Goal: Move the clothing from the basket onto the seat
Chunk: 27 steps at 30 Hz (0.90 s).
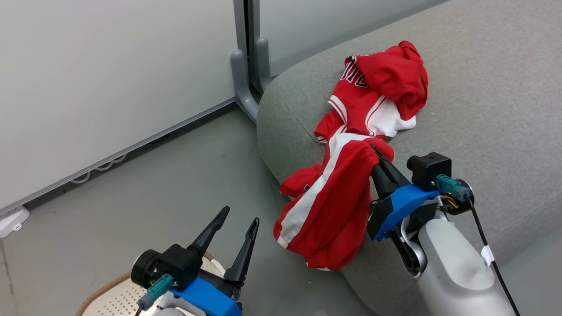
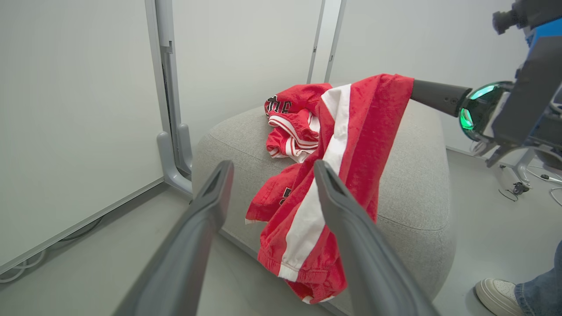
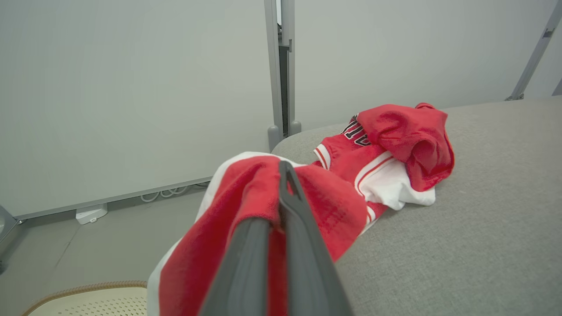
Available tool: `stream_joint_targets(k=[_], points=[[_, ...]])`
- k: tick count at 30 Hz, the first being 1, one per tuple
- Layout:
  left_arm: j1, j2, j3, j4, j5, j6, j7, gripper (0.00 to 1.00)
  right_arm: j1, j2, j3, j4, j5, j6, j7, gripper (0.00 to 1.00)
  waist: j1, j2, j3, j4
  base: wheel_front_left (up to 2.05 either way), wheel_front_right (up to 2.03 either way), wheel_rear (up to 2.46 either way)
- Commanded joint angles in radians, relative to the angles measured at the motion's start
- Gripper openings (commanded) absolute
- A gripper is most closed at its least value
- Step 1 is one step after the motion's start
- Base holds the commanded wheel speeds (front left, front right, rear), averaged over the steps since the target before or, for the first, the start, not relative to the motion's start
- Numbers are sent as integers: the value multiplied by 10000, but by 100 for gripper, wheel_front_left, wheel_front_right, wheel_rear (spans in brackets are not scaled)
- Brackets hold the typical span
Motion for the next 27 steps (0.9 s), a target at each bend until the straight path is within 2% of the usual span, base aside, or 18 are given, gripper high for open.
stream_joint_targets(k=[1,16,22,27], points=[[25,68,26,26,-16,-38,-33,100,50,46,0,-13,20,-11,-49,0,0,0,-10,-86,0,0,0],[-174,132,-17,14,18,-38,-33,100,-103,43,-540,-121,120,-9,-83,0,0,0,256,161,0,0,0],[-376,259,95,-126,154,-38,-33,100,-773,-135,-1689,-339,-172,-9,525,0,0,0,754,255,0,0,0],[-756,445,1,-318,306,-38,-33,100,-1848,-771,-2667,-970,-574,-11,1234,0,0,0,1523,375,0,0,0]])
